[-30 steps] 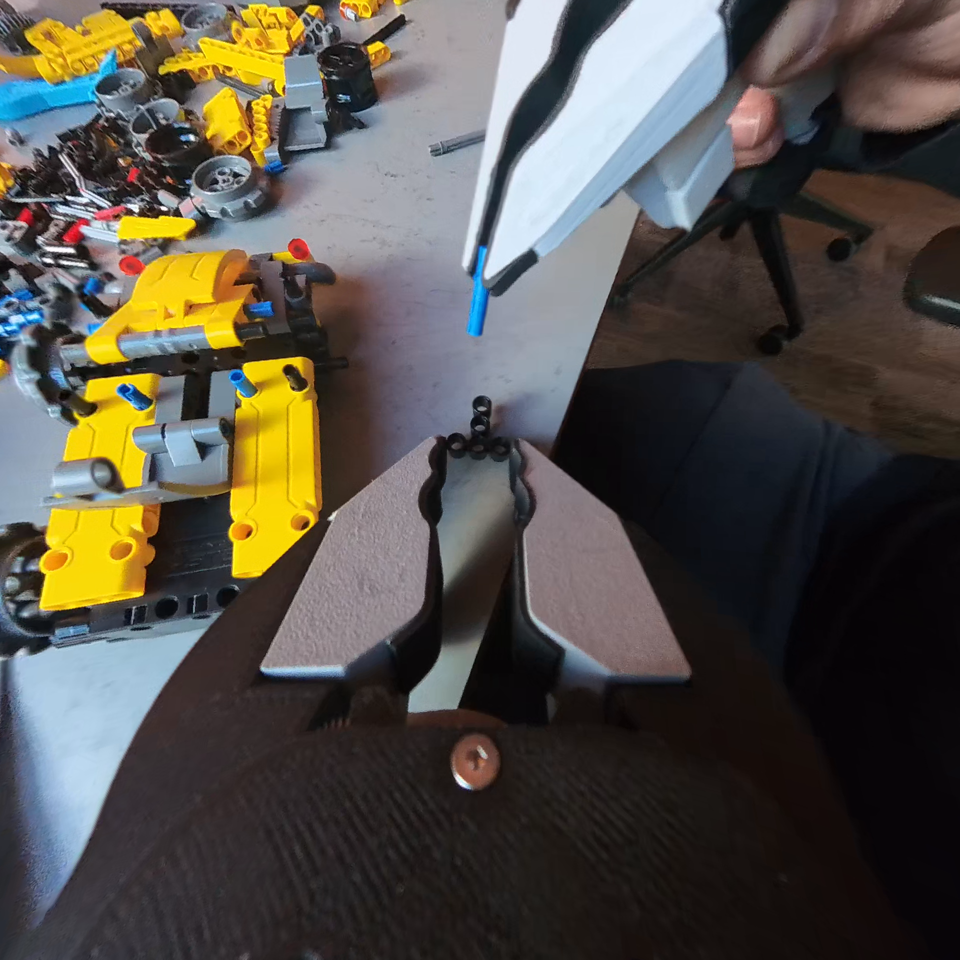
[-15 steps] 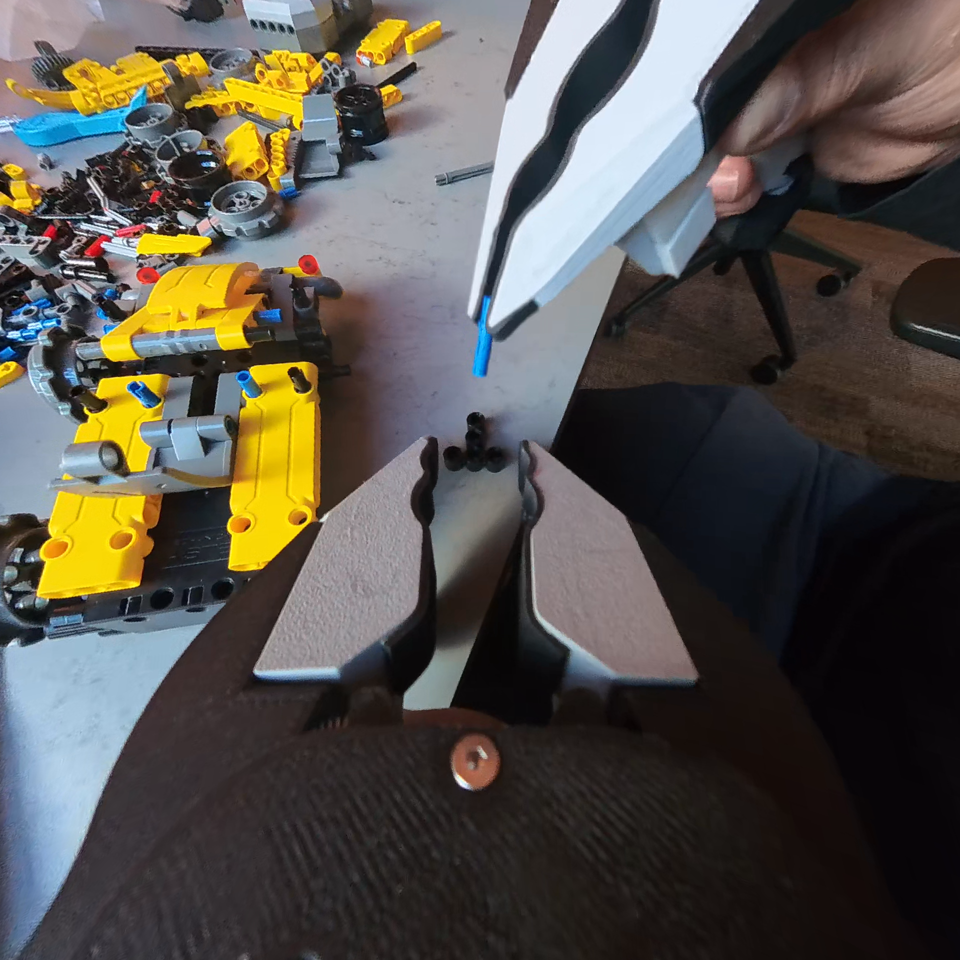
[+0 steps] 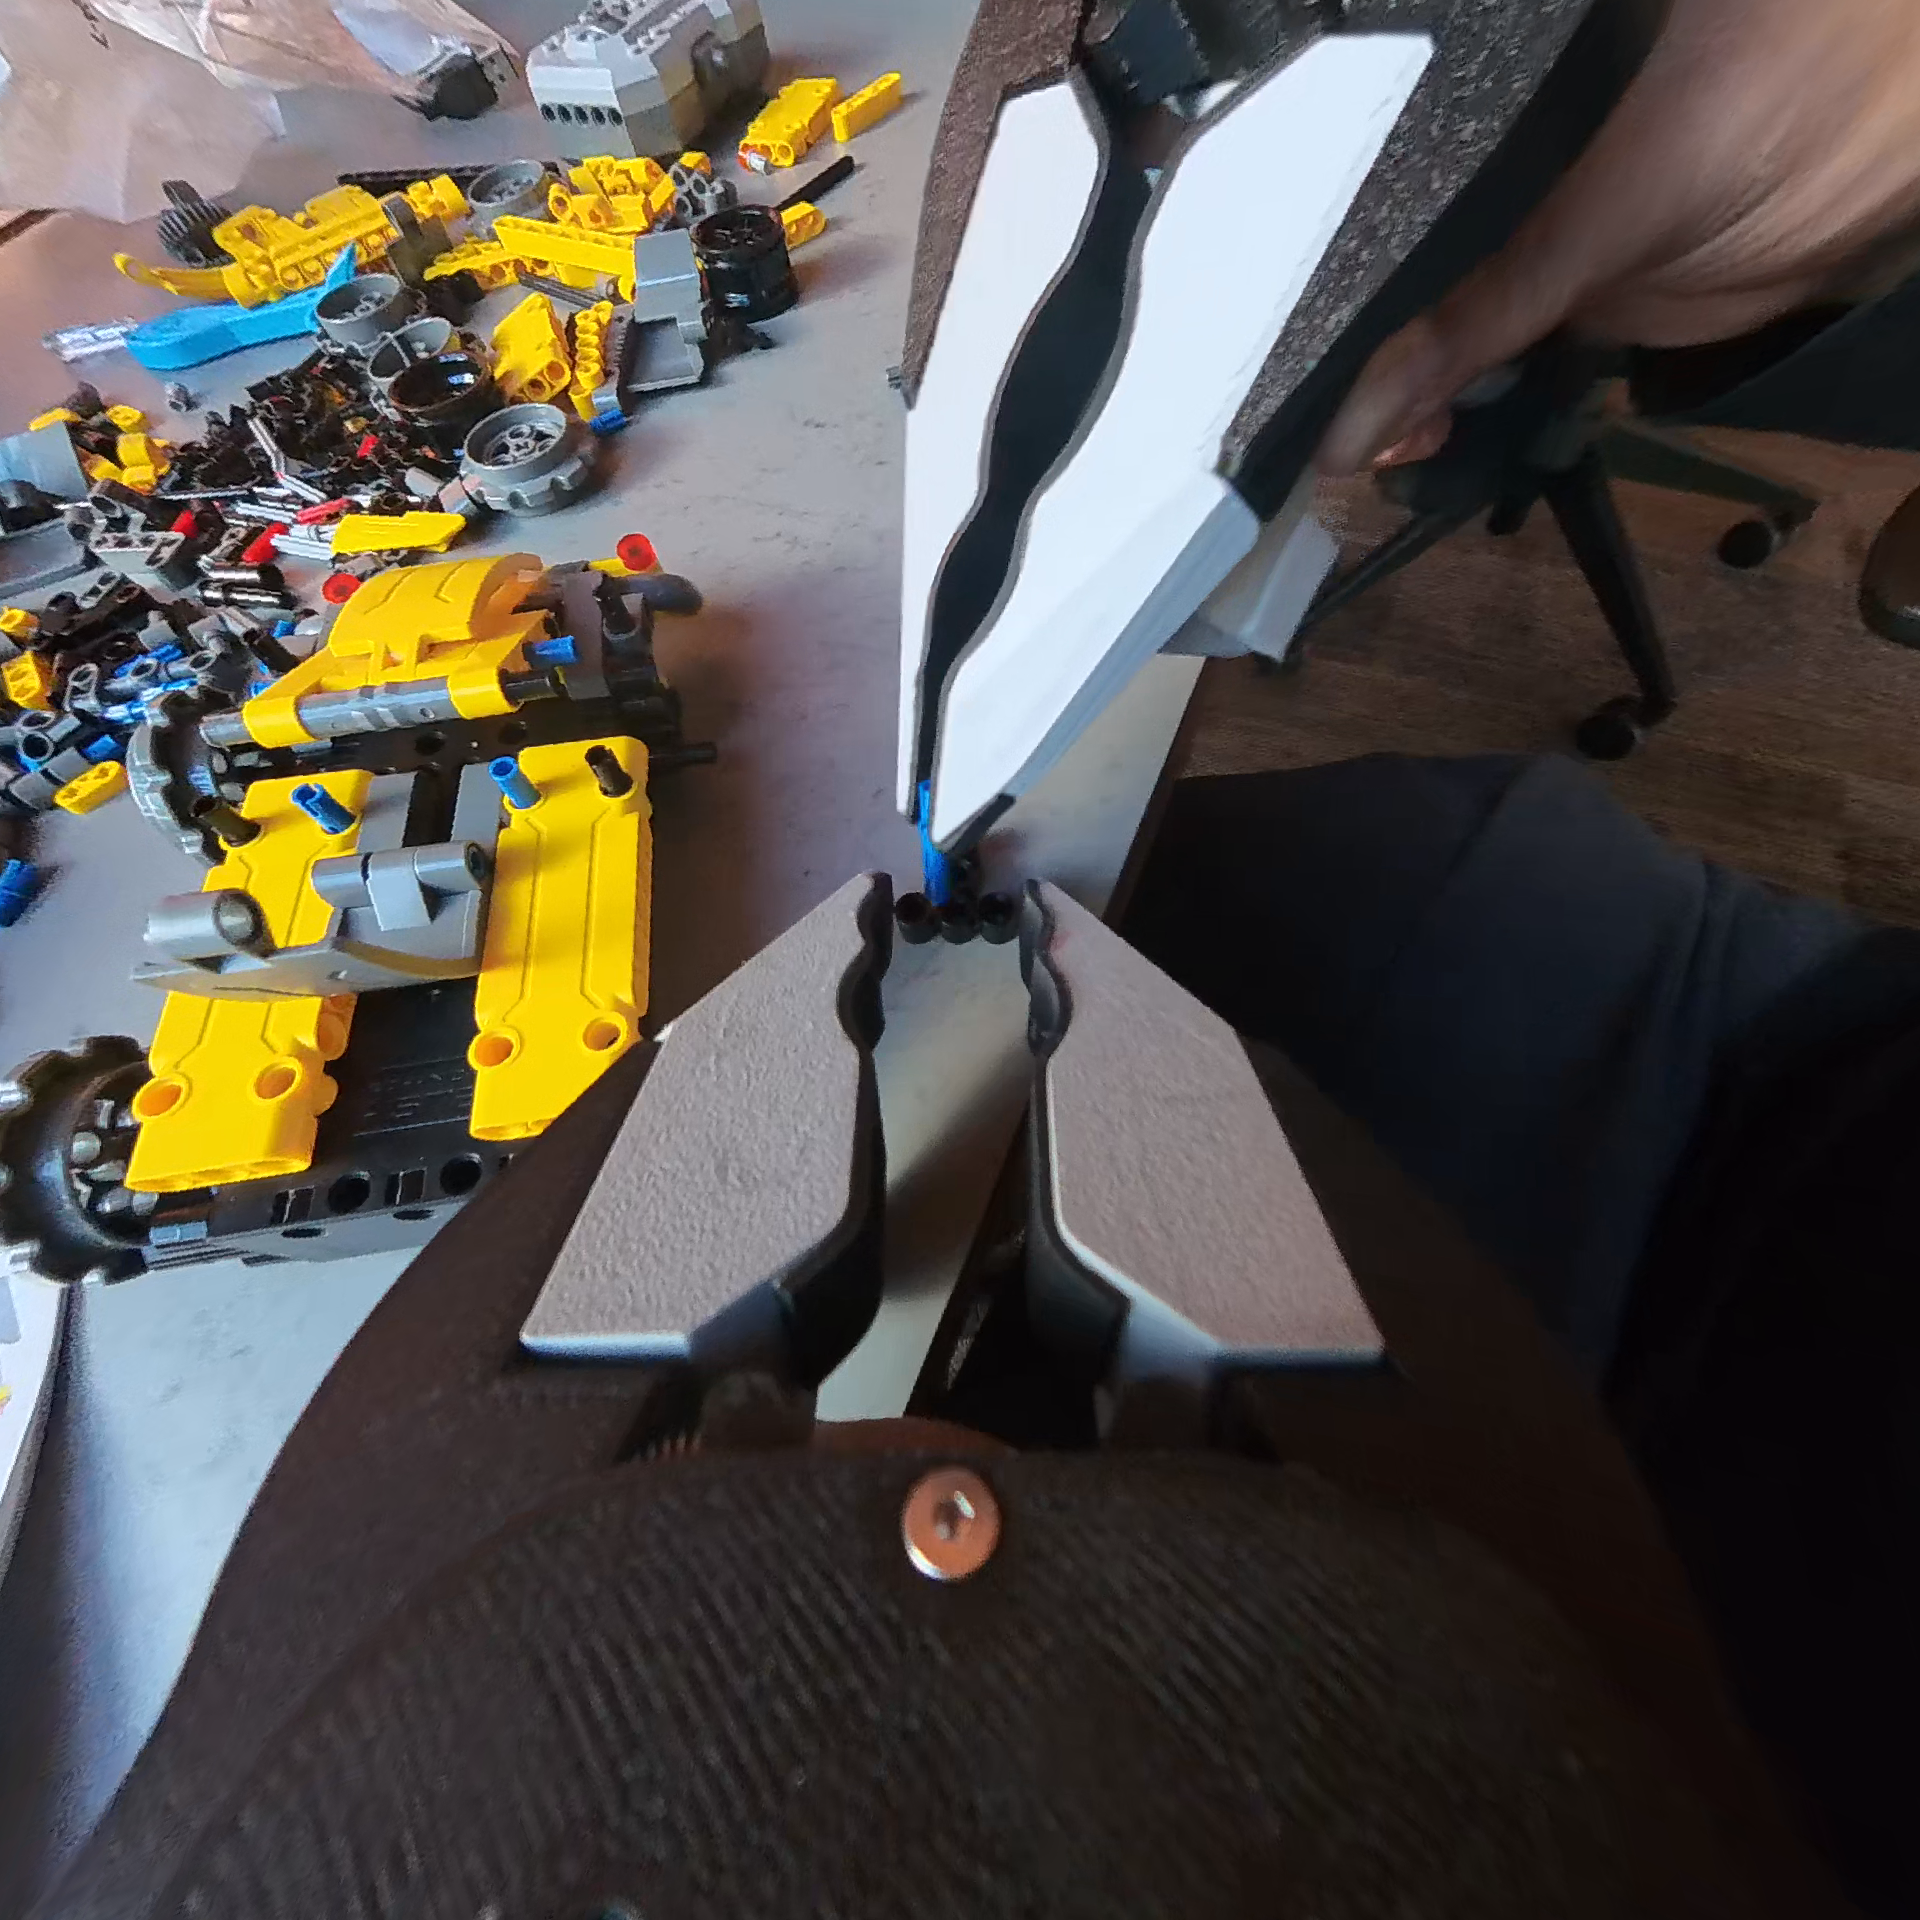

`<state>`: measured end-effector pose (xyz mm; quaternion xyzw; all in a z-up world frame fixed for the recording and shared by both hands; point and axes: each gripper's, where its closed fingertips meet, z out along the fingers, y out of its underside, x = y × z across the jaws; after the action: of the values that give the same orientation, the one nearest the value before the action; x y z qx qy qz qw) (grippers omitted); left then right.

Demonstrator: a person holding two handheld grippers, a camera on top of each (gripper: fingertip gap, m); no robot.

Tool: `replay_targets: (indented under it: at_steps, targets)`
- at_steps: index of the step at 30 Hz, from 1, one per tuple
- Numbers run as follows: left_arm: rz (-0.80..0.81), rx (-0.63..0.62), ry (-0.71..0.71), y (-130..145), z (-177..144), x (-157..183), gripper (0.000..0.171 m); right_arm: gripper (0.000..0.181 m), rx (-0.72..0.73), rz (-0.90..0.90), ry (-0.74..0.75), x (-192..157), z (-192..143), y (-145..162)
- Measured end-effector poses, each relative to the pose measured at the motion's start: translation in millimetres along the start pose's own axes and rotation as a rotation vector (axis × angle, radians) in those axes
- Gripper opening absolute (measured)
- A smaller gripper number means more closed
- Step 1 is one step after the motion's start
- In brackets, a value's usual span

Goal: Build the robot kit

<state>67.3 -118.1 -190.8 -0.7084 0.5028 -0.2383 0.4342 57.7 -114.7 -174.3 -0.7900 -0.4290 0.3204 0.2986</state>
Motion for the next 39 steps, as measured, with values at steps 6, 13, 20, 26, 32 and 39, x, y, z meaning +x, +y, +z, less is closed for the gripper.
replay_targets:
  at_steps: [6,13,20,26,32,39]
  targets:
    - [0.003,0.016,-0.009,-1.2,-0.9,-0.8,0.005,0.005,-0.054,-0.015,0.017,0.7,3.7,4.7]
    - [0.005,0.010,0.003,-0.2,-0.9,1.3,0.026,0.005,-0.075,-0.037,0.031,1.7,2.1,2.9]
    - [-0.075,-0.001,0.071,-1.2,-2.0,2.5,0.033,0.005,-0.083,-0.037,0.030,3.8,1.5,3.6]
    - [-0.040,0.004,0.024,-1.1,-0.1,0.2,0.032,0.005,-0.056,-0.045,0.024,1.0,-1.3,-1.0]
    - [-0.034,0.007,0.015,-1.1,0.1,-0.1,0.032,0.004,-0.035,0.000,0.011,2.5,-6.7,-2.4]
    - [-0.009,0.013,-0.001,-0.8,0.2,0.2,0.032,0.005,0.022,0.064,0.014,3.3,-10.1,-8.3]
